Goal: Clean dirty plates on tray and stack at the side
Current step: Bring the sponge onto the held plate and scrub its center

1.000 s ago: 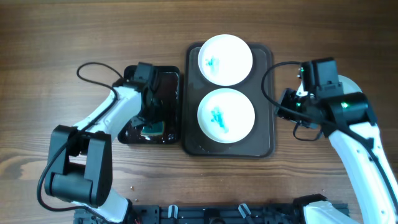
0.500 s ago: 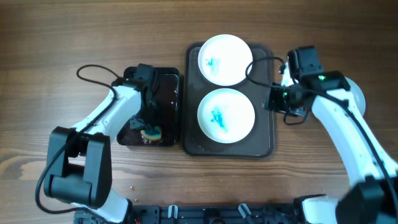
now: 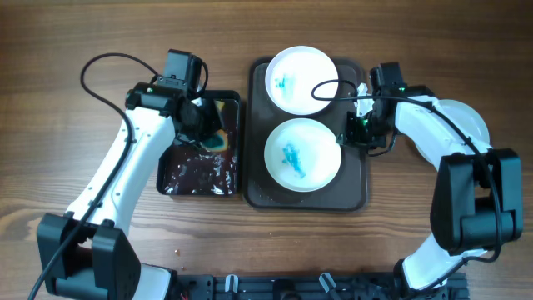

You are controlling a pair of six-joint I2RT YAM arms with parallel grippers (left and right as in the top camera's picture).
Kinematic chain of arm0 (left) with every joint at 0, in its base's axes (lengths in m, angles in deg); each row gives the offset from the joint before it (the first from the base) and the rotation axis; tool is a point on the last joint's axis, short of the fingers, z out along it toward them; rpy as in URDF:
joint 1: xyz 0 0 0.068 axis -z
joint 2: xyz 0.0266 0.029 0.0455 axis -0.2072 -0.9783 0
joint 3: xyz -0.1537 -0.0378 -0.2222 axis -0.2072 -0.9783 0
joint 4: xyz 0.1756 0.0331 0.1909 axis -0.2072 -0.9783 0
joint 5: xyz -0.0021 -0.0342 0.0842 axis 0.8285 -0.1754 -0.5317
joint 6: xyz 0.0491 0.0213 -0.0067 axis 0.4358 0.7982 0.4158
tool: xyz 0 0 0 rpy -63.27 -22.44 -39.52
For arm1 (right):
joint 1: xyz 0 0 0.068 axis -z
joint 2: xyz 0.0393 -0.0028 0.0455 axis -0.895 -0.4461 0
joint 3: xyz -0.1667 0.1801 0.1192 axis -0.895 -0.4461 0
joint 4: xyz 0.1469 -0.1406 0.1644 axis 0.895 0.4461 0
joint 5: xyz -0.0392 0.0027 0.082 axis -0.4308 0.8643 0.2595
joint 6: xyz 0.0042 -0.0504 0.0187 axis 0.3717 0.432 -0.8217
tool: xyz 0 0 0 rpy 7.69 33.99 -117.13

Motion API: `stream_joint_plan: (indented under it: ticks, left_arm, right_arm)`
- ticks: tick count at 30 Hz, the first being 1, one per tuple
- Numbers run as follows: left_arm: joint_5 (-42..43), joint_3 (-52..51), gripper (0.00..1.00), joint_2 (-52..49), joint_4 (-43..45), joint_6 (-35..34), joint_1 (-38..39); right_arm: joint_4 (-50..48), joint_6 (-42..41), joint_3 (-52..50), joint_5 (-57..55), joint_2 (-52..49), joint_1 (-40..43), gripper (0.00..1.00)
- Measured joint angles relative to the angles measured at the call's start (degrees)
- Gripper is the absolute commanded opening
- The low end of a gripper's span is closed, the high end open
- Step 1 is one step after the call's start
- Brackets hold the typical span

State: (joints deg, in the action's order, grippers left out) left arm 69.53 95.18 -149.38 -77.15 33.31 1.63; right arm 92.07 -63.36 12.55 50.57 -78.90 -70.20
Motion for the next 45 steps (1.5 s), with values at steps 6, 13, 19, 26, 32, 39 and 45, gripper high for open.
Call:
stream_joint_plan:
  ticks: [6,13,19,26,32,39,45]
  left_arm:
    - [4.7,0.0,0.04,0.0,4.0,-0.2,4.8]
    - [6.0,0.0,0.04,-1.8,7.2,-2.2,9.4]
    - [6.0,0.0,0.04,-8.4,12.0,-3.1,13.7]
    - [7.6,0.0,0.04,-15.9,19.0,-5.7,18.1]
    - [9.4,0.0,0.04,-23.3,25.8,-8.7,22.1]
    - [8.6,1.7,0.04,-24.3,23.3,-10.3,22.4]
    - [3.0,3.6,0.04,-24.2,11.8,-10.3,20.4]
  right_arm:
    - [-5.2,0.0,-3.4,-1.4,-0.1,-2.3,0.23]
    - [-10.3,-1.4,-7.0,-0.1,0.1,-6.9,0.04]
    - [-10.5,-1.9,-7.3,0.9,0.1,-7.0,0.04]
    - [-10.5,-4.3,-7.3,0.8,0.1,-7.0,0.04]
    - [-10.4,-5.0,-7.3,0.8,0.1,-7.0,0.04]
    - [-10.4,-5.0,-7.3,0.6,0.2,-7.0,0.04]
    - [-10.5,-5.0,-7.4,0.8,0.2,-7.1,0.04]
